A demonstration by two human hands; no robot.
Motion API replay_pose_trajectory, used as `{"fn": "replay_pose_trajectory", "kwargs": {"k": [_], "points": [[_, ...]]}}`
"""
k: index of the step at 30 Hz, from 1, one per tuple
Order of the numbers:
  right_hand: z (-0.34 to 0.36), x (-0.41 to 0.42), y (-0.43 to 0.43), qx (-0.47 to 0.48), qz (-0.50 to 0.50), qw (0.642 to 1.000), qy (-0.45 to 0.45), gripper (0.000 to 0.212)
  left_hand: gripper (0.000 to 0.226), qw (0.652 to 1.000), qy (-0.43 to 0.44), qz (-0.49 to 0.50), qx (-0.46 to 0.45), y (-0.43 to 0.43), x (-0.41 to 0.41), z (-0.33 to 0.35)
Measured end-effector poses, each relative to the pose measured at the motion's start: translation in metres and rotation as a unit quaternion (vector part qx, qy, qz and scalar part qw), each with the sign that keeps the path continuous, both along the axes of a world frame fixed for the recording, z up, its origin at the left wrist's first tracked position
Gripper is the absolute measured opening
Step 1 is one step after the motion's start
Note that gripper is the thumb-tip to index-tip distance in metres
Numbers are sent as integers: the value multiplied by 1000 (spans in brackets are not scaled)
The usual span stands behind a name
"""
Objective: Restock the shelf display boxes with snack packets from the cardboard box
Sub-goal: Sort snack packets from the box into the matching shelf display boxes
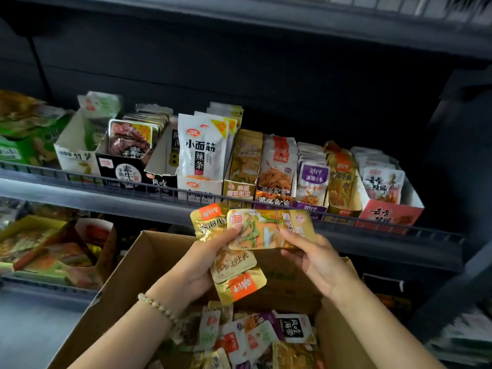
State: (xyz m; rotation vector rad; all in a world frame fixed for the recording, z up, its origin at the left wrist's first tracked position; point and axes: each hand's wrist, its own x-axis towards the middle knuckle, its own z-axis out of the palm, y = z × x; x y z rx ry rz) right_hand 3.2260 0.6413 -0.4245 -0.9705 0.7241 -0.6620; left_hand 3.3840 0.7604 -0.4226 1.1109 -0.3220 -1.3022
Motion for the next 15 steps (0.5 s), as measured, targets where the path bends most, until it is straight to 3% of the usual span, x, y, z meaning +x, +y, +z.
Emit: {"fn": "replay_pose_trajectory", "kwargs": {"k": [4,8,15], "points": [[43,8,-34,-115,-37,992,27,33,30,998,-28,49,-25,-13,26,22],[85,30,-72,-245,-70,961,106,23,25,992,-95,80,-33,-21,48,39],[119,109,-134,-394,-30,866,306,54,21,982,-182,48,-27,-30,69,53]]}}
